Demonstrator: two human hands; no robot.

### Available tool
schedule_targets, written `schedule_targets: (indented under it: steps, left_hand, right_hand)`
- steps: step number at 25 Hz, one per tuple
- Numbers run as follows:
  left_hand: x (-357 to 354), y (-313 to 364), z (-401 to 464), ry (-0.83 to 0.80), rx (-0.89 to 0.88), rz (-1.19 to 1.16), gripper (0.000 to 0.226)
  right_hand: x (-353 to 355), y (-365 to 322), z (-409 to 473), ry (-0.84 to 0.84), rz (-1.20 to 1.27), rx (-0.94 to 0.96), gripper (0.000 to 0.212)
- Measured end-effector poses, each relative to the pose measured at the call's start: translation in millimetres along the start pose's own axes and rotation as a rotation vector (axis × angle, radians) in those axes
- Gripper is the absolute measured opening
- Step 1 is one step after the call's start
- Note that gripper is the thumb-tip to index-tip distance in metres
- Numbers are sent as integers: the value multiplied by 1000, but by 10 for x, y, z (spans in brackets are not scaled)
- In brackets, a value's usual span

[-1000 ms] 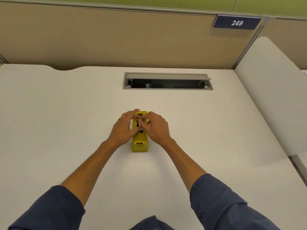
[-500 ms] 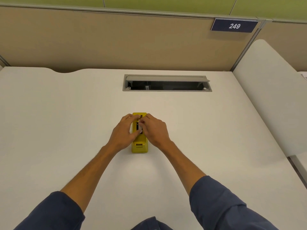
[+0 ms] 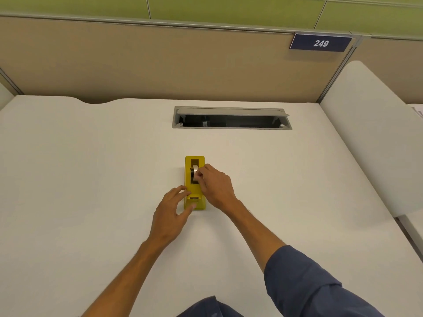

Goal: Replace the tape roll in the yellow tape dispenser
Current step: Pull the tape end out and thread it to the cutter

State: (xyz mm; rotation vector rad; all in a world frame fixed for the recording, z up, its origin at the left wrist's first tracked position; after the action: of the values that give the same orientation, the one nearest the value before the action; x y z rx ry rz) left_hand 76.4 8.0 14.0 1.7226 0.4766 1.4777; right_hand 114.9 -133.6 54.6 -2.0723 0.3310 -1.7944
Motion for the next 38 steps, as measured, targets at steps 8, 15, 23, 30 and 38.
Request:
schedule_targets:
  steps: [8,15,23,30,38]
  left_hand:
    - [-12,-48,-20,18,-6,103,33]
    - [12,-4,-58,39,-12,67,32]
    - [13,-5,-49,33,-8,71,31]
    - [49,-29,123,51,165,-265,17]
    - [-53,-23,248,-28,455,-539,56]
  right_hand:
    - [-8,-108,-213,0,9,-18,27]
    - [-16,-209,-480,53,18,-16,24]
    - [-115,-228,-706,101,37,-22,23]
    - [-85,-223,-730,141,44,-19,23]
    - [-57,-234,-708,157,44,-15,27]
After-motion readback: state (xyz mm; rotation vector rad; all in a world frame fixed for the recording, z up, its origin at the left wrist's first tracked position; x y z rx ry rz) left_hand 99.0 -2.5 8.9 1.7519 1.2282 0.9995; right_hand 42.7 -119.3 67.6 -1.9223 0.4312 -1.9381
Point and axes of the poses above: each hand's wrist, its own z-axis towards the middle knuckle, its own x-axis out of the back of the hand, y = z × x, the point moved 7 cm from there along z, towards the middle knuckle, and after that the axes turned 9 degrees about -y, right-handed, at the moved point
